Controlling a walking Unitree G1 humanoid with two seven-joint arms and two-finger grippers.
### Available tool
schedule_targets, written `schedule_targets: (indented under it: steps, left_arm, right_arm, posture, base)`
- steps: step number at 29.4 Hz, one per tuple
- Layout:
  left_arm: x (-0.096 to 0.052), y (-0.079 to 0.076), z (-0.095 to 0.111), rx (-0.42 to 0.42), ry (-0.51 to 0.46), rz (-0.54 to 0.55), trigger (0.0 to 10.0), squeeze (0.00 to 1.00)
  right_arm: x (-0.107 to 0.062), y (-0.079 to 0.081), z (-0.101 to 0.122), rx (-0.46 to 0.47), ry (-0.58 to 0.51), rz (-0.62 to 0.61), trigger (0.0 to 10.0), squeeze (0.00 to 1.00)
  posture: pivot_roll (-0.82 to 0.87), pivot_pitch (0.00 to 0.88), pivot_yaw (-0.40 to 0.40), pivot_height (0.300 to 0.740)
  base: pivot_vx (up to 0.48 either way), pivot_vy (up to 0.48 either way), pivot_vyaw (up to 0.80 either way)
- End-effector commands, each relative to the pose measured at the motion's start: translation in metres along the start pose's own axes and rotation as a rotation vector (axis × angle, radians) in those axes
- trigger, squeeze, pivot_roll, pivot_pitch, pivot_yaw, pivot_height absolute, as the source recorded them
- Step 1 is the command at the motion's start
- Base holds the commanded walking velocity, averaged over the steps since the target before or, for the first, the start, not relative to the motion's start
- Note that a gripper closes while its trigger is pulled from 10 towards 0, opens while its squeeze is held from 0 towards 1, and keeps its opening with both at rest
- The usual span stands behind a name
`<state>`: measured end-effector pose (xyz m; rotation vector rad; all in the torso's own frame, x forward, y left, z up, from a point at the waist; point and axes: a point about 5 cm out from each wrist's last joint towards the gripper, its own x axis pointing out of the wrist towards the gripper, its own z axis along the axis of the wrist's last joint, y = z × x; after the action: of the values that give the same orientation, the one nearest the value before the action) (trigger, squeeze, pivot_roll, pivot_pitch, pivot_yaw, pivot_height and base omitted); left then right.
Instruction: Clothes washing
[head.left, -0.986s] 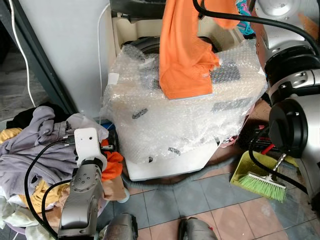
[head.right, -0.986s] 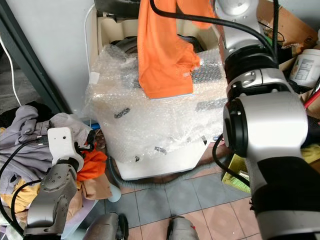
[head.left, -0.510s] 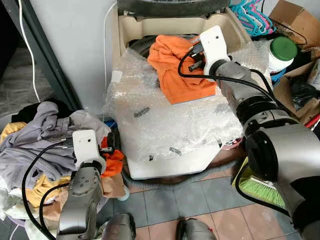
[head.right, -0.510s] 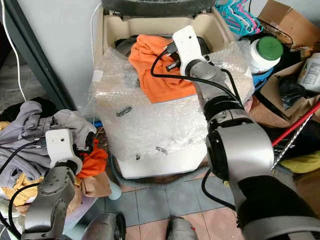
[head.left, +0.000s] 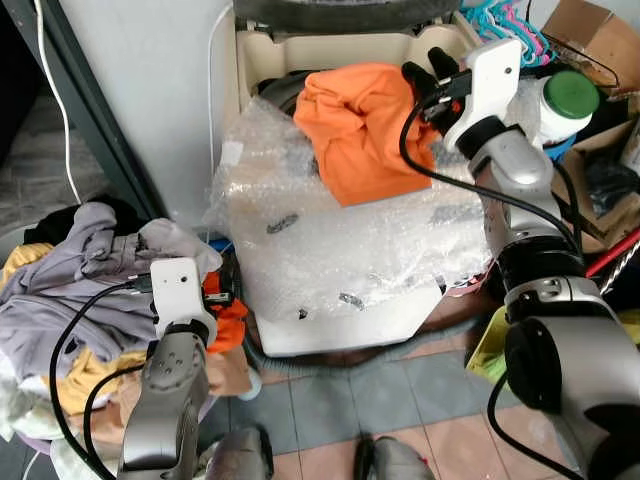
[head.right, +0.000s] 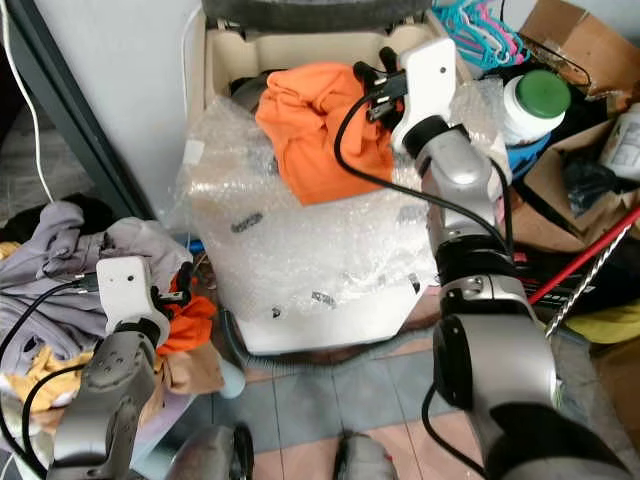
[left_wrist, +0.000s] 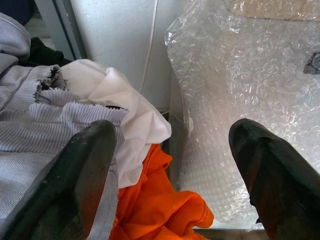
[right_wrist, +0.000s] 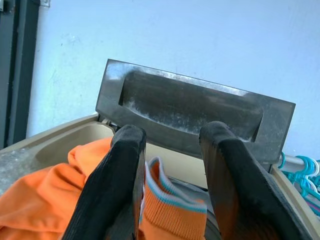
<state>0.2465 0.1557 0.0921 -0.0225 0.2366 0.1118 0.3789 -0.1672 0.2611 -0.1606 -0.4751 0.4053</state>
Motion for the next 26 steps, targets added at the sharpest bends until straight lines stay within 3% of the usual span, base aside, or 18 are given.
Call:
schedule_targets:
  steps: [1,2,7,10,11,14,19,26]
  left_arm:
    - [0.001,0.000,-0.002,0.014,0.011,0.003,10.0,0.00]
    - [0.002,0.001,-0.002,0.017,0.009,0.005,10.0,0.00]
    - [0.003,-0.002,-0.002,0.011,0.001,0.002,10.0,0.00]
    - [0.003,-0.003,-0.002,0.006,0.001,0.001,10.0,0.00]
    - [0.002,-0.003,-0.003,0.006,0.006,-0.002,10.0,0.00]
    - [0.003,-0.005,-0.004,0.006,0.008,-0.010,10.0,0.00]
    - [0.005,-0.007,-0.002,0.005,0.000,-0.015,10.0,0.00]
    - [0.002,-0.003,-0.003,0.010,0.000,-0.002,10.0,0.00]
  right_arm:
    - [-0.001,-0.003,0.007,0.005,-0.021,0.005,10.0,1.00]
    - [-0.011,0.003,0.008,0.041,-0.010,0.048,10.0,1.00]
    - [-0.031,0.014,0.002,0.148,0.055,0.118,10.0,1.00]
    - [-0.048,0.036,-0.010,0.207,0.145,0.274,10.0,1.00]
    - [-0.057,0.050,-0.017,0.228,0.198,0.383,10.0,1.00]
    - [-0.063,0.062,-0.025,0.278,0.265,0.463,10.0,1.00]
    - [-0.054,0.056,-0.044,0.186,0.363,0.372,10.0,1.00]
    - [-0.053,0.048,-0.037,0.155,0.304,0.179,10.0,1.00]
  posture:
    - [0.03,0.089,-0.015,0.740]
    - [0.02,0.085,-0.015,0.740]
    - [0.01,0.080,-0.021,0.740]
    - [0.01,0.077,-0.021,0.740]
    - [0.01,0.079,-0.020,0.740]
    - [0.01,0.078,-0.020,0.740]
    - [0.02,0.076,-0.023,0.740]
    - [0.02,0.080,-0.015,0.740]
  base:
    - [0.000,0.000,0.00]
    - [0.000,0.000,0.00]
    - [0.000,0.000,0.00]
    - [0.000,0.000,0.00]
    - [0.000,0.000,0.00]
    - [0.000,0.000,0.00]
    - [0.000,0.000,0.00]
    - [0.000,0.000,0.00]
